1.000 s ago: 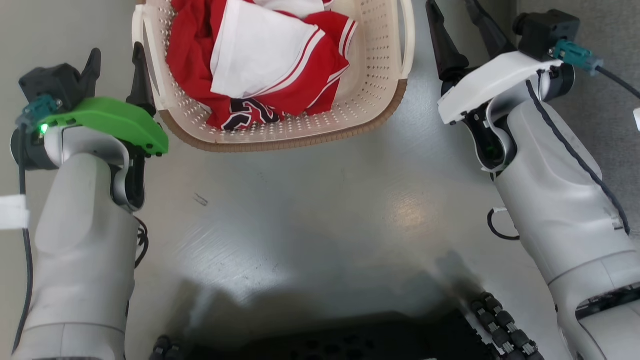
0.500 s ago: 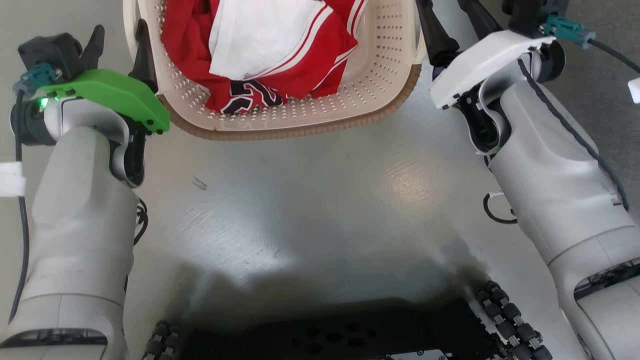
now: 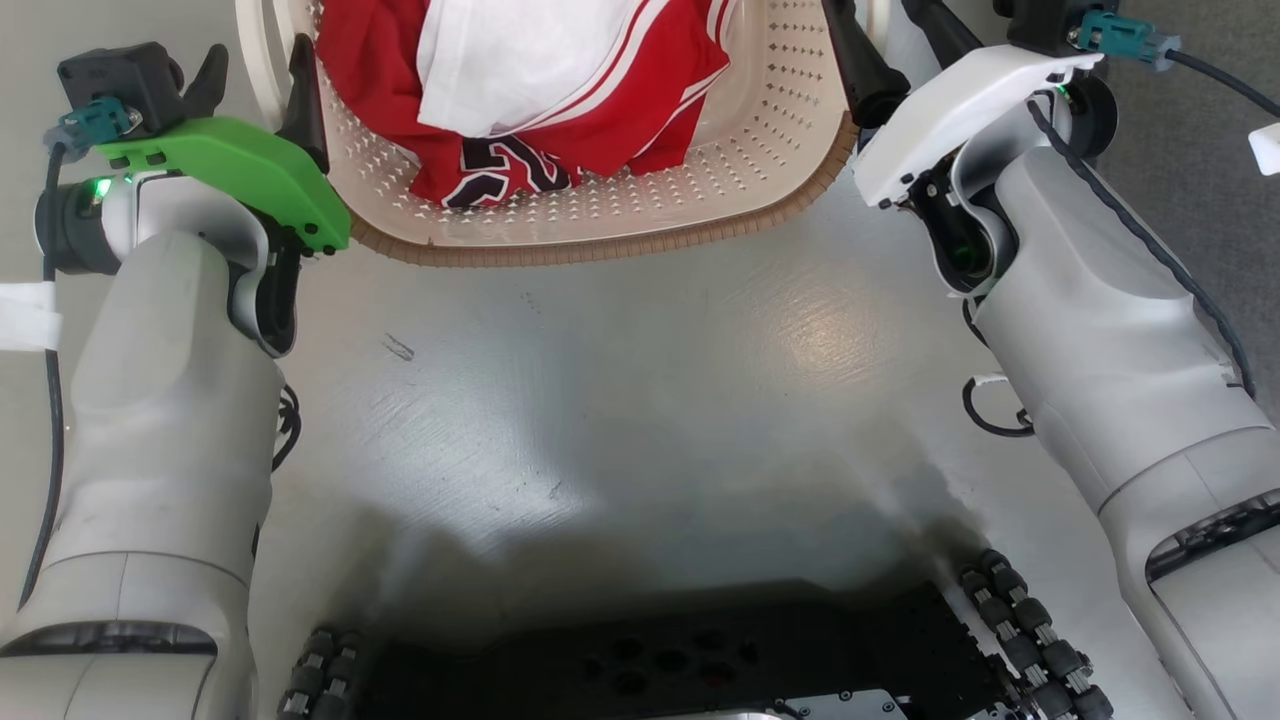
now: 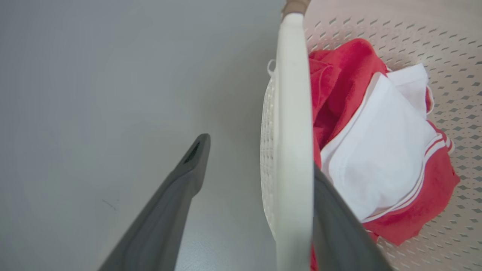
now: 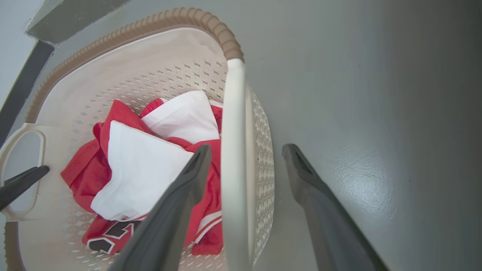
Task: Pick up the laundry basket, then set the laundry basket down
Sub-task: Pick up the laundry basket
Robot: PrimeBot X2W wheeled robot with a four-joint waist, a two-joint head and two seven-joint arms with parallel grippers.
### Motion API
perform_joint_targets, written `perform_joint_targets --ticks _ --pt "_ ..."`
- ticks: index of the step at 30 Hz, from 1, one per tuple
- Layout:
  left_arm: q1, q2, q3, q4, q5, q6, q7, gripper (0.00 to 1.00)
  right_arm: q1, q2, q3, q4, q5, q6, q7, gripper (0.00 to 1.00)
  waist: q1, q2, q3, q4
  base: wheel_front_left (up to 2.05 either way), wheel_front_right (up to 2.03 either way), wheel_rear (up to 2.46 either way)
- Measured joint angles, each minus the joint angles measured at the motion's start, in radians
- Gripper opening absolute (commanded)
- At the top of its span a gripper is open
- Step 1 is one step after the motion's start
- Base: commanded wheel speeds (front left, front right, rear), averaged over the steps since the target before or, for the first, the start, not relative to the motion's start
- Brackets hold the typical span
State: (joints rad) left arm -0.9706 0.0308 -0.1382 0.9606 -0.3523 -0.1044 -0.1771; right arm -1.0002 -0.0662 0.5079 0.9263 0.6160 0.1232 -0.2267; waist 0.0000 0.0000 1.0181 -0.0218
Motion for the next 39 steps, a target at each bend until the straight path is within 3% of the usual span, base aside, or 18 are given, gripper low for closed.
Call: perform_joint_targets --ticks 13,15,16,17,18,39 --pt "-0.037 -0.007 -0.02 0.068 -0.011 -0.01 -0.01 1.0 -0.028 0.0 0.049 0.045 0.065 0.0 0.009 0.98 0.0 0.0 0.007 0.003 0.0 0.0 0.0" --pt "-0.041 -0.007 -0.022 0.075 -0.012 -0.01 -0.01 0.96 -0.032 0.0 0.056 0.052 0.073 0.0 0.009 0.5 0.0 0.0 0.006 0.003 0.0 0.0 0.0" --pt "-0.043 -0.007 -0.023 0.081 -0.012 -0.01 -0.01 0.75 -0.035 0.0 0.059 0.055 0.074 0.0 0.009 0.4 0.0 0.0 0.006 0.003 0.0 0.0 0.0" --pt "-0.046 -0.007 -0.025 0.087 -0.012 -0.01 -0.01 0.34 -0.037 0.0 0.062 0.057 0.081 0.0 0.009 0.18 0.0 0.0 0.006 0.003 0.0 0.0 0.0" --pt "-0.049 -0.007 -0.027 0.093 -0.014 -0.01 -0.01 0.0 -0.038 0.0 0.065 0.059 0.086 0.0 0.009 0.0 0.0 0.0 0.006 0.003 0.0 0.0 0.0" --pt "-0.062 -0.026 -0.059 0.184 -0.035 -0.027 -0.04 0.0 -0.033 0.01 0.148 0.099 0.179 0.003 0.006 0.0 0.0 0.0 -0.085 0.001 0.0 0.0 0.0"
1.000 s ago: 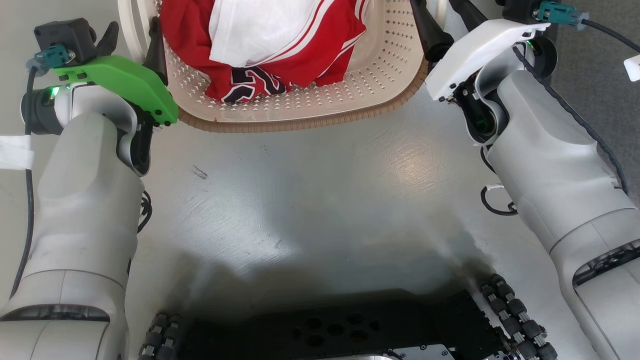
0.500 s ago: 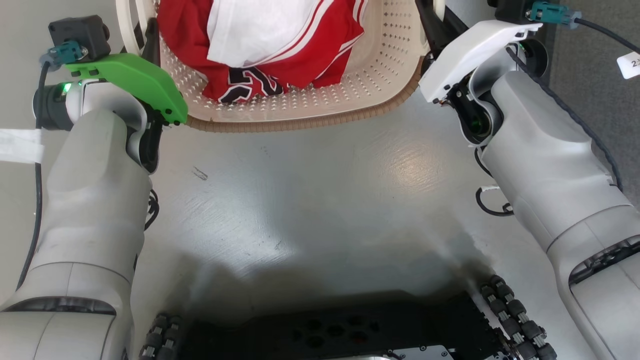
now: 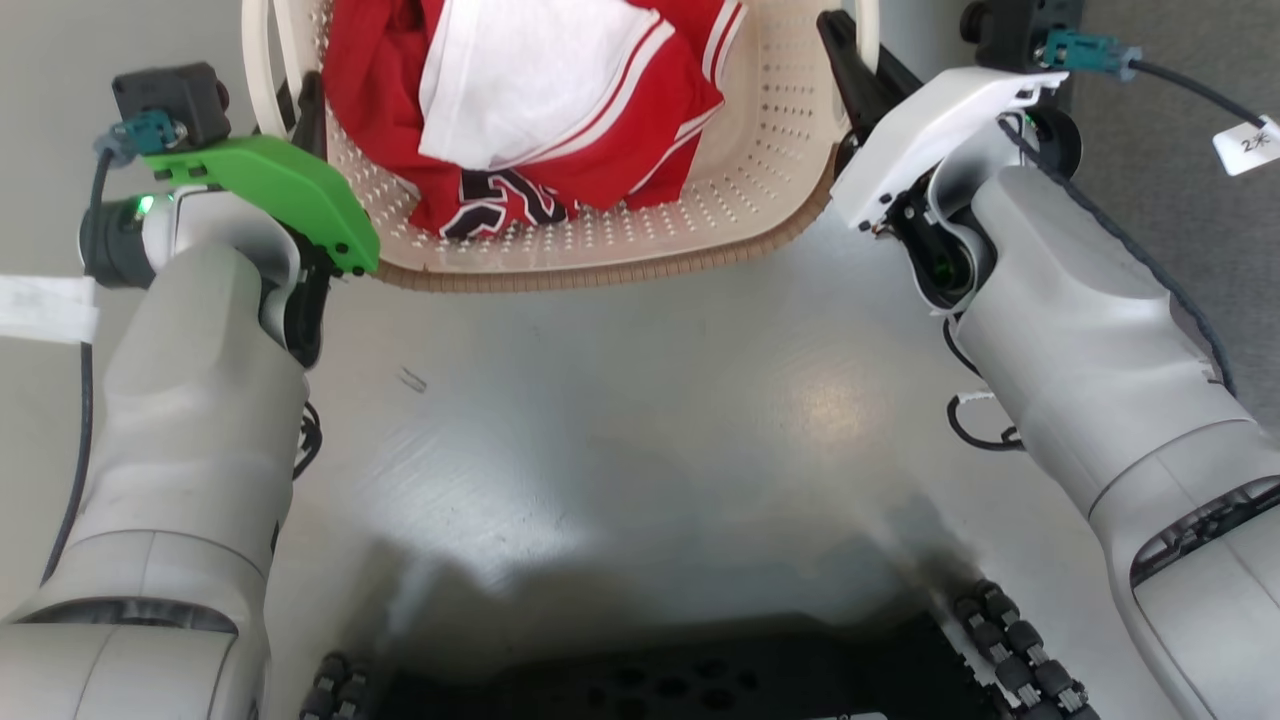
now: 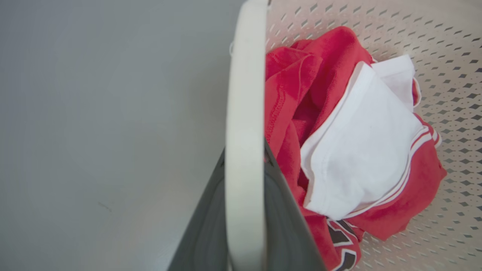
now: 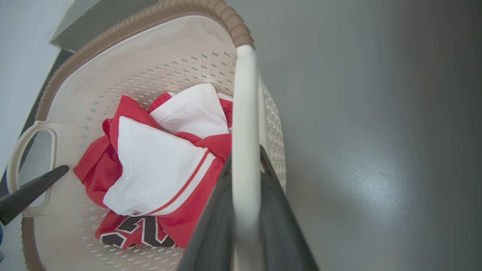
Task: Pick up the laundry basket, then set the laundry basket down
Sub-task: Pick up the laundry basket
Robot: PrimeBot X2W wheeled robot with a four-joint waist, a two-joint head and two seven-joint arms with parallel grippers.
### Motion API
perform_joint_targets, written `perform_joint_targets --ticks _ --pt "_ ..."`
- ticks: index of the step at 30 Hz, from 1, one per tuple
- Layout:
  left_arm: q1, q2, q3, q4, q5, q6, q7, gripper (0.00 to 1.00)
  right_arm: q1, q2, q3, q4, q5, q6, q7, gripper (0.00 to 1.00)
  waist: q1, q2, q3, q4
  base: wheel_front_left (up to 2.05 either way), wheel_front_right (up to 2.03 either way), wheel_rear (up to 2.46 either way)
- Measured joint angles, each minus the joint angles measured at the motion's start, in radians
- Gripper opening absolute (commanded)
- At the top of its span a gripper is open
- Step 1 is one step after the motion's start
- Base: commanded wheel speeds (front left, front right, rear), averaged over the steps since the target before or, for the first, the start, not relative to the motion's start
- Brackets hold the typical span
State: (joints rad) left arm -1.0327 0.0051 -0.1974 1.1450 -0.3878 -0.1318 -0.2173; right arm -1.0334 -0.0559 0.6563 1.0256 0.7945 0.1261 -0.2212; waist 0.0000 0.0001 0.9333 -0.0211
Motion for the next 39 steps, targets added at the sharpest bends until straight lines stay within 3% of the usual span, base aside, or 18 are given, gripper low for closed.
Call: perform_joint_targets --ticks 15,39 --pt "0.086 -0.008 -0.024 0.05 -0.04 -0.001 -0.005 0.0 0.084 0.009 0.069 0.032 0.062 0.0 -0.005 0.0 0.0 0.0 -0.17 -0.005 0.0 0.0 0.0" --pt "0.263 -0.012 -0.101 0.09 -0.132 -0.002 0.069 0.0 0.258 0.015 0.153 0.048 0.178 0.005 0.109 0.0 0.0 0.0 -0.496 -0.017 0.0 0.0 0.0"
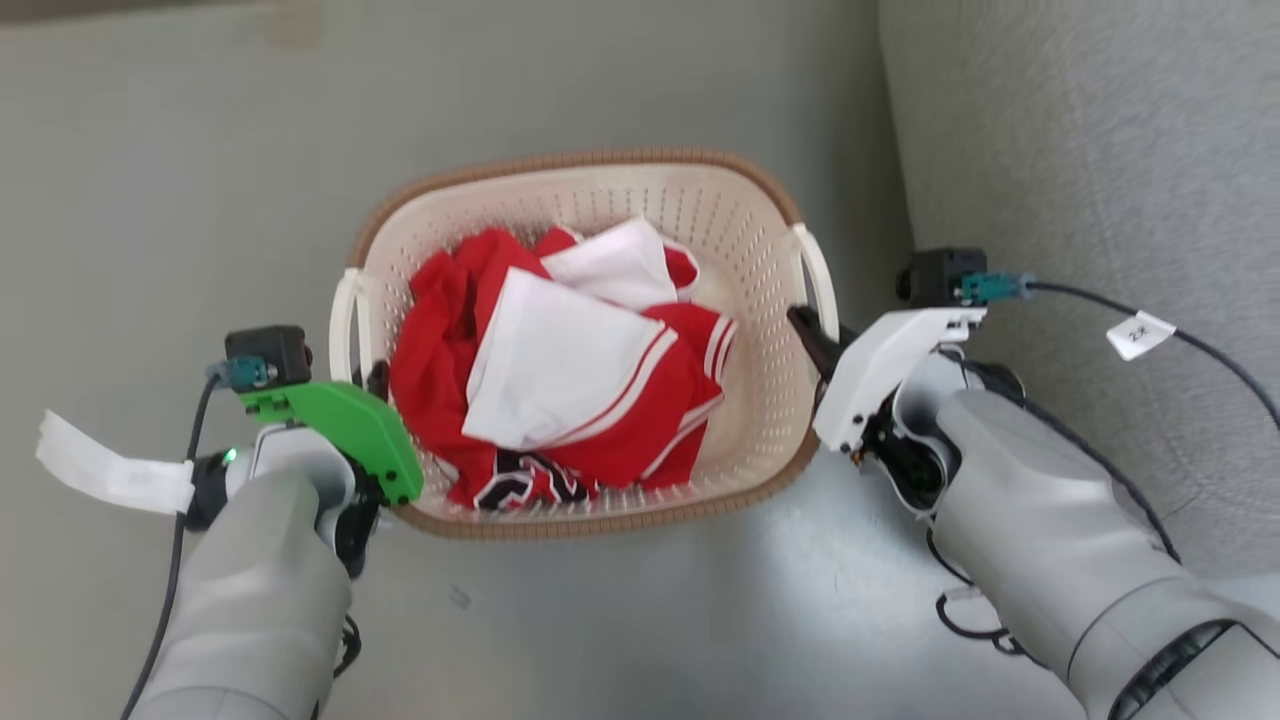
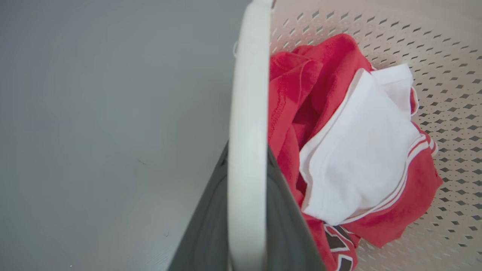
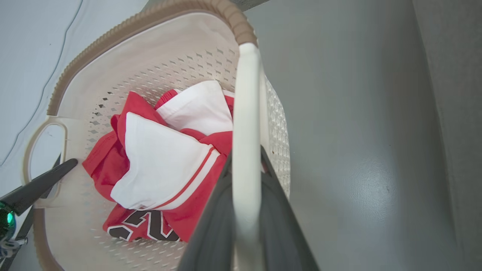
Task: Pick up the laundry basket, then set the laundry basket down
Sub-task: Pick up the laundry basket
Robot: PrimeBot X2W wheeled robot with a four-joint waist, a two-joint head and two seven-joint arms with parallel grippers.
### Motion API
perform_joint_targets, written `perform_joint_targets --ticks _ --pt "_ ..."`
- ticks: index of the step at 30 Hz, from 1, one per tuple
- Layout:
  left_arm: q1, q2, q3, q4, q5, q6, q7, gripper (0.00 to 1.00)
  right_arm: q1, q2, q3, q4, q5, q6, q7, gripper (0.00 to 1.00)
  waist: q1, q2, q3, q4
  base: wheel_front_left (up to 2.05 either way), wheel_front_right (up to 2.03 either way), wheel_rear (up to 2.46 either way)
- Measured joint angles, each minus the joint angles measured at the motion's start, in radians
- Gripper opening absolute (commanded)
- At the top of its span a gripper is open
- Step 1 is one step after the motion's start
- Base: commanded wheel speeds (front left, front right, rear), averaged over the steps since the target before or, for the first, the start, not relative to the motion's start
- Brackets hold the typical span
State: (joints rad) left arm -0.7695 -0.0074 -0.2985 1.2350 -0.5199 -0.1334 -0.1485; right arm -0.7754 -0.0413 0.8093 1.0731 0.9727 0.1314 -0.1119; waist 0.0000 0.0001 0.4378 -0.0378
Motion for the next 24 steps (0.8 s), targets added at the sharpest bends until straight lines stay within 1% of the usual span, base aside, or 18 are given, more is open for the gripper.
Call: perform_joint_targets --ticks 2,13,24 --pt "0.021 0.001 -0.012 -0.001 -0.014 0.0 0.013 0.0 0.019 0.0 0.009 0.0 0.01 0.0 0.02 0.0 0.0 0.0 -0.043 -0.002 0.0 0.0 0.0" --pt "0.133 0.005 -0.063 -0.014 -0.074 0.0 0.066 0.0 0.119 -0.001 0.05 0.002 0.052 0.0 0.079 0.0 0.0 0.0 -0.199 -0.007 0.0 0.0 0.0" --pt "0.218 0.007 -0.092 -0.016 -0.126 0.0 0.108 0.0 0.19 -0.001 0.076 0.002 0.086 0.0 0.132 0.0 -0.0001 0.0 -0.327 -0.008 0.0 0.0 0.0"
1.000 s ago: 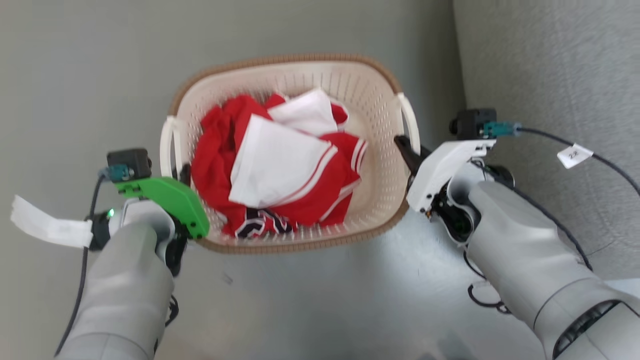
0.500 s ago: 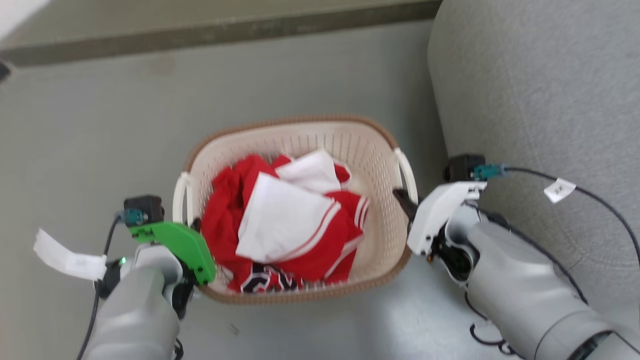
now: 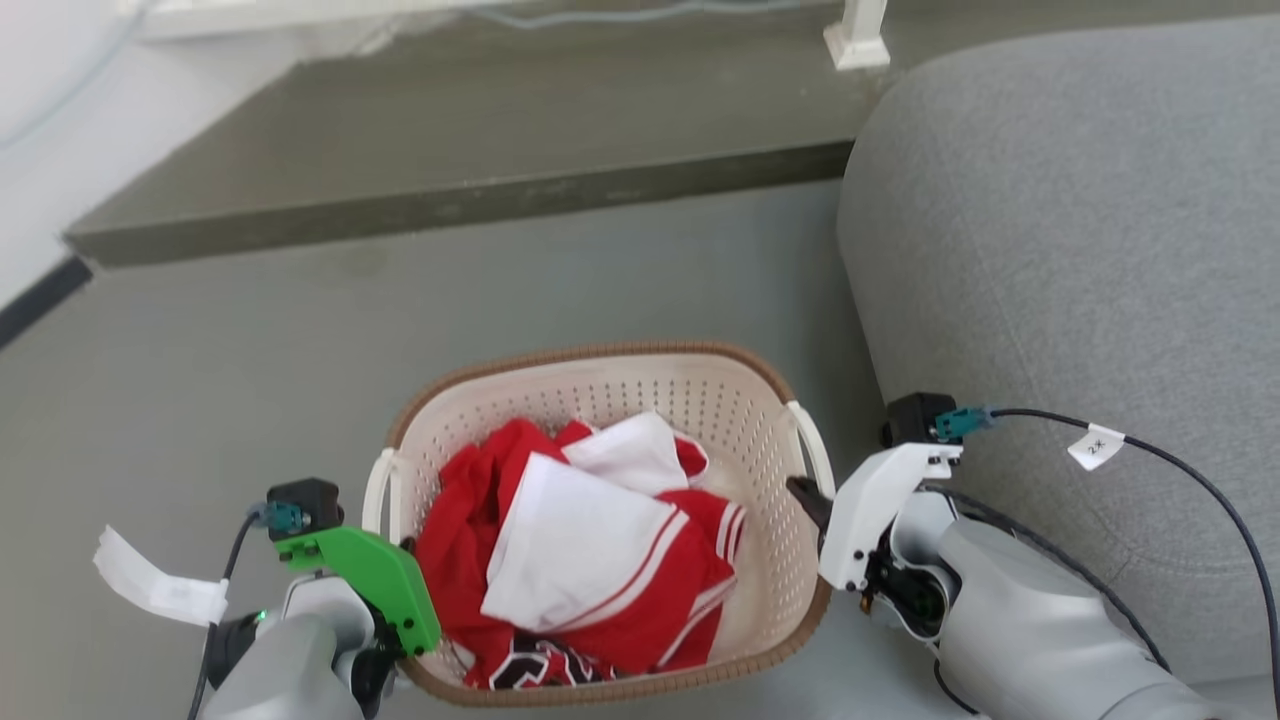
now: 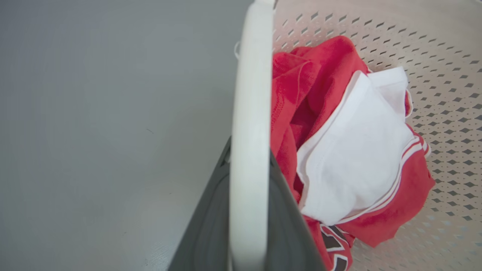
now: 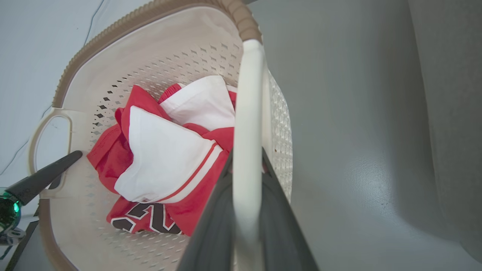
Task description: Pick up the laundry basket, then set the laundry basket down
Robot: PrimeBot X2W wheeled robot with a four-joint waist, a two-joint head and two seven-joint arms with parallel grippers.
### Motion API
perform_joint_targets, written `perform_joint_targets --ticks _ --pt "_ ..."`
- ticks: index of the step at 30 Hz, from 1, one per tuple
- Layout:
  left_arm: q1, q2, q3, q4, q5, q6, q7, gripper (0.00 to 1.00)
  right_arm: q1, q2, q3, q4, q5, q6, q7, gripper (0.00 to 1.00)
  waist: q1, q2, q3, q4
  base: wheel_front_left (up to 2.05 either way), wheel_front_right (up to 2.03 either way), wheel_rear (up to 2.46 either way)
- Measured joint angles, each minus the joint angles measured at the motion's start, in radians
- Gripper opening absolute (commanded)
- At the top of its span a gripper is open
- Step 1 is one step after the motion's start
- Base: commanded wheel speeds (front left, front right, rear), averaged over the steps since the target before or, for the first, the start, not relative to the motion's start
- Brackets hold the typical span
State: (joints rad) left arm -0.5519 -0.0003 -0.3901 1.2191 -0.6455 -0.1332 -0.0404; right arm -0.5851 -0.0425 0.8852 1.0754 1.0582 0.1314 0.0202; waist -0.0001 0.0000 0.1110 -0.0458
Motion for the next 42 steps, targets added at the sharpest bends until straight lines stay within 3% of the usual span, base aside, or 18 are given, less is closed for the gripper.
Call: perform_joint_targets --ticks 12,42 --pt "0.052 0.004 -0.035 -0.005 -0.029 0.0 0.046 0.0 0.045 0.0 0.021 0.004 0.036 0.0 0.061 0.0 0.0 0.0 -0.081 -0.006 0.0 0.0 0.0" --pt "0.056 0.014 -0.085 -0.042 -0.084 0.012 0.088 0.0 0.03 -0.006 0.047 0.005 0.059 -0.012 0.088 0.0 0.0001 0.0 -0.055 -0.005 0.0 0.0 0.0"
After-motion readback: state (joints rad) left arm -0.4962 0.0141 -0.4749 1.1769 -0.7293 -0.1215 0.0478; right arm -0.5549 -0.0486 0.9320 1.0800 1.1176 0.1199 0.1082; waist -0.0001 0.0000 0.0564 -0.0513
